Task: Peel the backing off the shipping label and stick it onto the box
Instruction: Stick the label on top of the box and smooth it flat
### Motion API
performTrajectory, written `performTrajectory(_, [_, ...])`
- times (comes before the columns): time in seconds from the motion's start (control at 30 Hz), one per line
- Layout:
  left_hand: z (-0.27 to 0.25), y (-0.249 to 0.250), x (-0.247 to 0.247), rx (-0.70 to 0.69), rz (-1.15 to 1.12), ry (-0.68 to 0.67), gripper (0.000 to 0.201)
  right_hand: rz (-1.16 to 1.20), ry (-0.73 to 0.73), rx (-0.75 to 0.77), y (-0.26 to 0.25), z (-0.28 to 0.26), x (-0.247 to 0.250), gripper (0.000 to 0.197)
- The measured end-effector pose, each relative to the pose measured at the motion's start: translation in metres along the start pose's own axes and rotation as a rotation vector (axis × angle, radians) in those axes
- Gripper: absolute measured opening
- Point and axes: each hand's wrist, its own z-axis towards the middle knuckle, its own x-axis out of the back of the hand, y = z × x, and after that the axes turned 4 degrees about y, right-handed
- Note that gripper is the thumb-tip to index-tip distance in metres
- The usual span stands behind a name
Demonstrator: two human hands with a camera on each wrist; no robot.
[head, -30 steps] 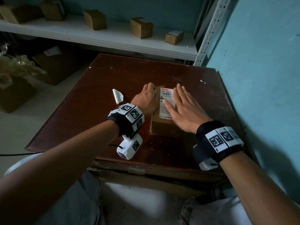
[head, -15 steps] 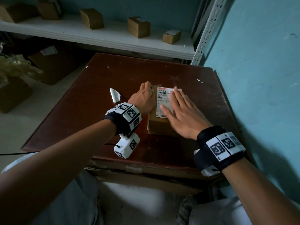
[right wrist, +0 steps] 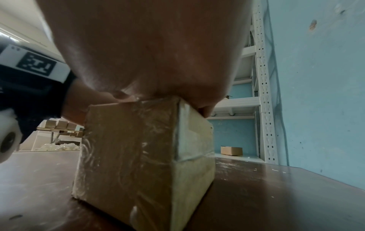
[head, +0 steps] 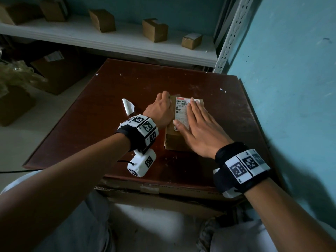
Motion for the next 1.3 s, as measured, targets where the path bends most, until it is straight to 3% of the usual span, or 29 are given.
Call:
performTrajectory(0.33, [0.001,-0.001,0.002,-0.005,0.000,-0.028,0.028,-0.054,0.019,0.044,-0.011,0.006,-0.002,0.085])
performTrajectory(1.3, [-0.003,0.003,0.006,-0.007,0.016,-0.047,0.029,0.184,-0.078,-0.058,0.020,0.022,0.010,0.073])
